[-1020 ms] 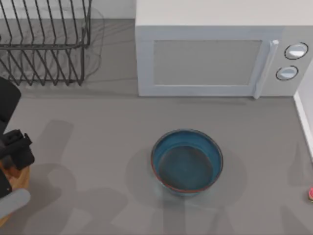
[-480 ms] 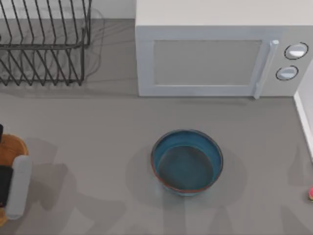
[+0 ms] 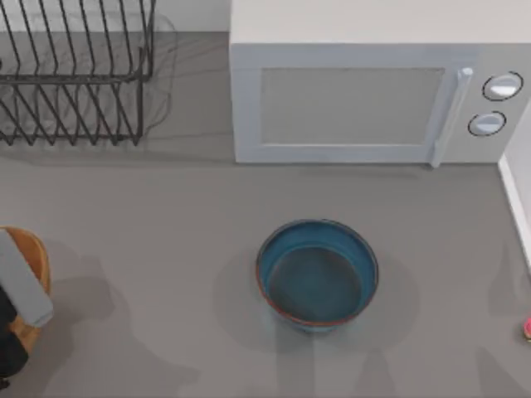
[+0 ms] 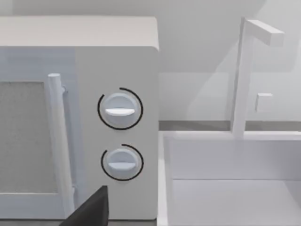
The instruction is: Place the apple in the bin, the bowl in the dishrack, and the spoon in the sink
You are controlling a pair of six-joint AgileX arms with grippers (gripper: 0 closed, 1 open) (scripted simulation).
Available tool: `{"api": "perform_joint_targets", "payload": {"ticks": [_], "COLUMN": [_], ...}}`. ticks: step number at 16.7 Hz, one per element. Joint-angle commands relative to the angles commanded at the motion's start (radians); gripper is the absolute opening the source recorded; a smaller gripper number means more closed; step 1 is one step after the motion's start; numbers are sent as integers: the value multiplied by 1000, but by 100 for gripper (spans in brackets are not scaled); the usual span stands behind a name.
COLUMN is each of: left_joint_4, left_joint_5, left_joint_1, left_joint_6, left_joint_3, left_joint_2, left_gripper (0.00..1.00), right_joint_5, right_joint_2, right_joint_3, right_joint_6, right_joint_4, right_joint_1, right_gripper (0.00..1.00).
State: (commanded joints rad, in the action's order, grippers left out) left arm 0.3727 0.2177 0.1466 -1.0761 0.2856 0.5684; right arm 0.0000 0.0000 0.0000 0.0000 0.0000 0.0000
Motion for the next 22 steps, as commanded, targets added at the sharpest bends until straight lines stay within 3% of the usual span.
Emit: {"api": "perform_joint_targets", "payload": {"ticks": [10,22], "left_joint_4": [-223,-369], "left_joint_5": [-98,-202], "left_joint_1": [-31,-134], "left_joint_6": [532,1028], "left_joint_3": [-176,-276], "left_joint_2": [-275,-543], "left_gripper": [100,100], "right_joint_5": [0,0], "right_joint_2": [0,0], "right_joint_3": [0,0], "right_joint_6": [0,0], "right_joint_4": [0,0], "right_joint_1": [0,0], "right_gripper": [100,100]}}
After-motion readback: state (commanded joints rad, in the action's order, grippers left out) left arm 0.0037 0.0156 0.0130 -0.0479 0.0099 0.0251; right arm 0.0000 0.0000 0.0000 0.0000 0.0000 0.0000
